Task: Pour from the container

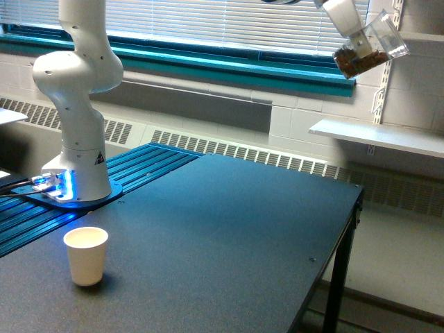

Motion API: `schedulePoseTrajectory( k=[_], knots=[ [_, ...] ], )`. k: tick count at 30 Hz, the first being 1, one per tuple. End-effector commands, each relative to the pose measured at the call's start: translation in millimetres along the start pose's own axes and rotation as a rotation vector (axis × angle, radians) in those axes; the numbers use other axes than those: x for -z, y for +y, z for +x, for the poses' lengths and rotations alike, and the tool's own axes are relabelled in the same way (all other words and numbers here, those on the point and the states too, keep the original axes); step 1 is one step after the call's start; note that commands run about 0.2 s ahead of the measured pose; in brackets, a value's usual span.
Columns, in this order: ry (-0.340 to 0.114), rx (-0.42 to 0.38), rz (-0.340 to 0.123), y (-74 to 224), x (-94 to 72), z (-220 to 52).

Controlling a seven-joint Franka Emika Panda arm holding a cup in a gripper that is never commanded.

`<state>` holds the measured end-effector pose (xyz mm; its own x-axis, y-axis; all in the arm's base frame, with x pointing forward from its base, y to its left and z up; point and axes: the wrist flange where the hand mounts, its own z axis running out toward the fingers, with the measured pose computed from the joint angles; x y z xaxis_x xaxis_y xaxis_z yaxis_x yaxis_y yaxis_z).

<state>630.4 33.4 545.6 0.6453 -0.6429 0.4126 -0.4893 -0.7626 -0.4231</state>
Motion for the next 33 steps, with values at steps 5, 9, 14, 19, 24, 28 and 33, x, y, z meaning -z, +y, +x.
schedulePoseTrajectory(
  k=[5,9,14,19,24,28,33],
  knots=[
    [0.014,0.006,0.001,-7.1,5.9,-7.2],
    [0.02,0.005,0.005,-8.9,10.3,-9.6],
    [0.02,0.015,-0.016,-1.3,7.7,-16.5],
    [0.02,0.006,-0.053,16.9,4.1,-22.1],
    [0.033,-0.019,-0.083,38.8,4.3,-23.3],
    [0.049,-0.052,-0.111,60.4,4.3,-21.8],
    [0.065,-0.105,-0.137,87.8,6.2,-20.5]
  ],
)
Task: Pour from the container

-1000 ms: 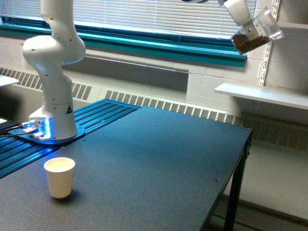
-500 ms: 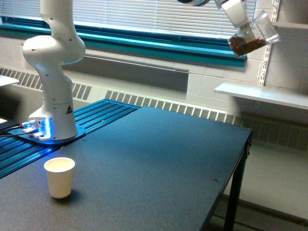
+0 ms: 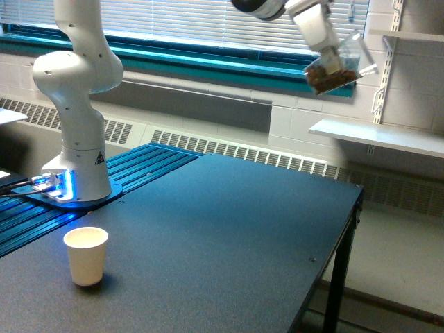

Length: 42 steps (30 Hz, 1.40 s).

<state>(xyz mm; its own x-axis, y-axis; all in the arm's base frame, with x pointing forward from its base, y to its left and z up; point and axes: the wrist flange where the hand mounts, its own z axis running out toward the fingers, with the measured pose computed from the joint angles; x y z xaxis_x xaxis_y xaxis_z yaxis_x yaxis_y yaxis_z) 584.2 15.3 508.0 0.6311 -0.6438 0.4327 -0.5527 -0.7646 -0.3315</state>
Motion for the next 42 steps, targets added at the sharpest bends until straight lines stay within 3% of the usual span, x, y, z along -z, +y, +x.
schedulePoseTrajectory(
  k=[1,25,42],
  knots=[
    [0.034,-0.115,-0.031,40.1,3.9,13.3],
    [0.005,-0.348,-0.179,167.2,-0.6,-23.0],
    [-0.005,-0.535,-0.243,254.6,13.2,-39.9]
  ],
)
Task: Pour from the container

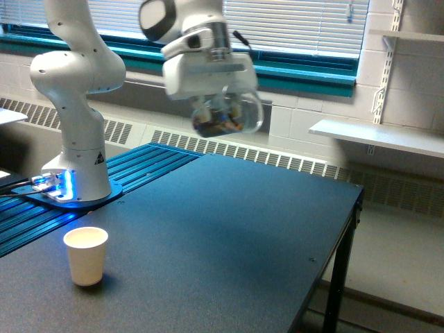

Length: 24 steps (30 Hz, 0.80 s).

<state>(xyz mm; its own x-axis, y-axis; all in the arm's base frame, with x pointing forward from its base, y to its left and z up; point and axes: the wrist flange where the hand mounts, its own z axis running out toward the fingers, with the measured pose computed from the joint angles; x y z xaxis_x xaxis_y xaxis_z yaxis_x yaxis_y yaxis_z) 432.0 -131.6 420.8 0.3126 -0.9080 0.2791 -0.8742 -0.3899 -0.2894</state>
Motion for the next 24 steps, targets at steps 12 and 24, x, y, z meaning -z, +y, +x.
schedulePoseTrajectory(
  k=[12,24],
  knots=[
    [-0.045,-0.178,-0.048,77.0,-5.5,5.0],
    [-0.066,-0.257,-0.078,114.8,-9.5,3.2]
  ],
)
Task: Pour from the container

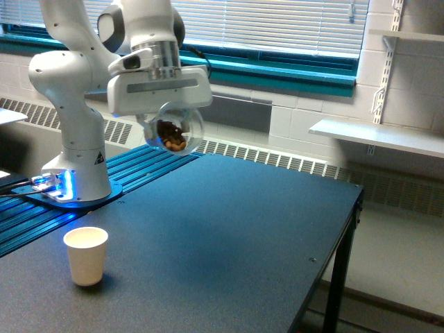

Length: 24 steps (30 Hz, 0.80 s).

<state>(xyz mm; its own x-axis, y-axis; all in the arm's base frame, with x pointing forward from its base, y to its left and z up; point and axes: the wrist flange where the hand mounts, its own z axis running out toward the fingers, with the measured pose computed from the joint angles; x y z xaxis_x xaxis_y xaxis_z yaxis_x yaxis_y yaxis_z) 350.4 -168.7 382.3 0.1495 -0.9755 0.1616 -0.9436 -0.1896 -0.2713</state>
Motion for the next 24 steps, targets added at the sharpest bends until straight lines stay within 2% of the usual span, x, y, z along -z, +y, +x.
schedulePoseTrajectory(
  k=[1,19,24],
  knots=[
    [-0.002,-0.063,-0.015,19.8,-0.4,10.8],
    [-0.033,-0.194,-0.068,67.6,-22.5,30.7],
    [-0.047,-0.226,-0.066,75.0,-27.3,32.9]
  ],
)
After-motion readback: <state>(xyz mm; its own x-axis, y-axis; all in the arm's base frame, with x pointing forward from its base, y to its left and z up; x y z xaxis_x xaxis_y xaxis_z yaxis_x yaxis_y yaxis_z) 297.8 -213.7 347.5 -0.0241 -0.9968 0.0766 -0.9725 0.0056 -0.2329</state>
